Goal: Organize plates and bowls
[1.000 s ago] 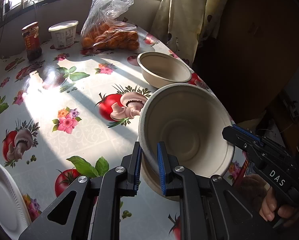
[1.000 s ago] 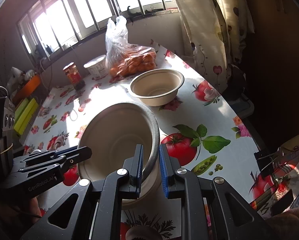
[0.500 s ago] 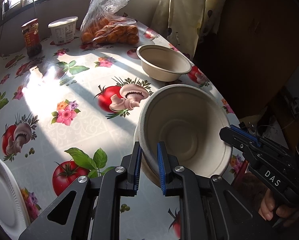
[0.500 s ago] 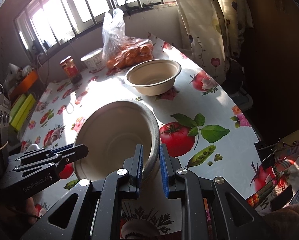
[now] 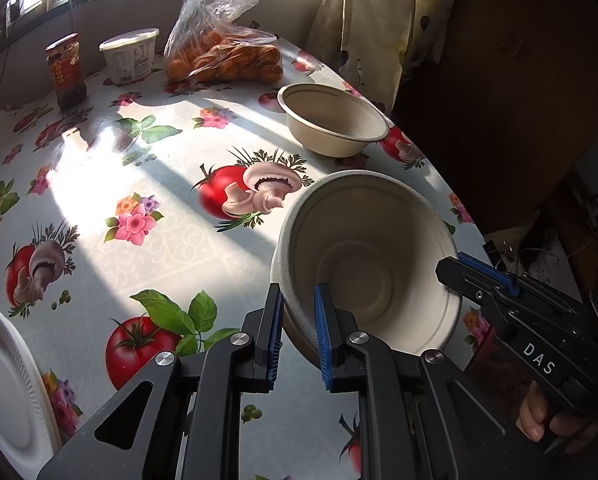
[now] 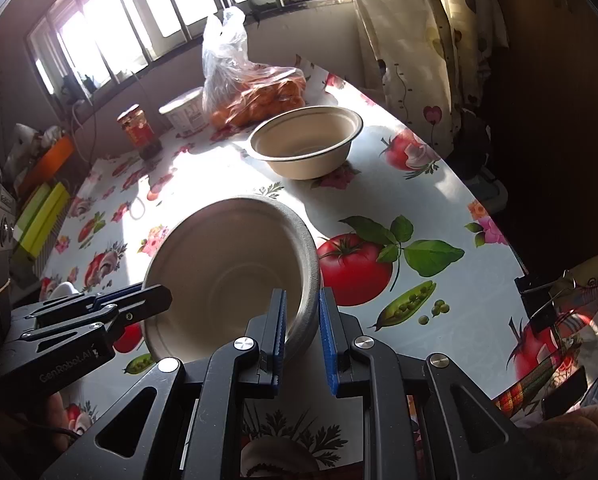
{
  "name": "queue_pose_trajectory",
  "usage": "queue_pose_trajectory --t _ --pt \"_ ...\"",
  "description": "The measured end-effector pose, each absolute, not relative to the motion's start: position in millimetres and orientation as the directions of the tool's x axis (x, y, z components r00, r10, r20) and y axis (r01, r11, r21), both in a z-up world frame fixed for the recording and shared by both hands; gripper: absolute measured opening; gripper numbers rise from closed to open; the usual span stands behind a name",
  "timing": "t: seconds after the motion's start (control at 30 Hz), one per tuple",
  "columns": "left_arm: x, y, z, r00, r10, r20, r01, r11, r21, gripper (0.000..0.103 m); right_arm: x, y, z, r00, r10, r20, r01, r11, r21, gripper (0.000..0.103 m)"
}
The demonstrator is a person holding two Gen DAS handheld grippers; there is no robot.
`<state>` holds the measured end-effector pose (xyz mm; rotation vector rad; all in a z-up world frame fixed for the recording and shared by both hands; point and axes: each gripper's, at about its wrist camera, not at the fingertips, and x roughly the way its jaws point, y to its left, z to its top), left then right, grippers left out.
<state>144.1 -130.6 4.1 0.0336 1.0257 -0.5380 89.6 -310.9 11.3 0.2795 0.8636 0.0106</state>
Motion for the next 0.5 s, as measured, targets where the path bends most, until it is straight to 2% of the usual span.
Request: queue_pose_trajectory --t 0.5 --pt "144.8 -132.2 3.1 0.405 -0.389 -0.827 0.436 0.877 -0.199 0.017 89.9 -310.8 9.8 0.651 0.125 -0.749 0.103 0.963 0.25 0.017"
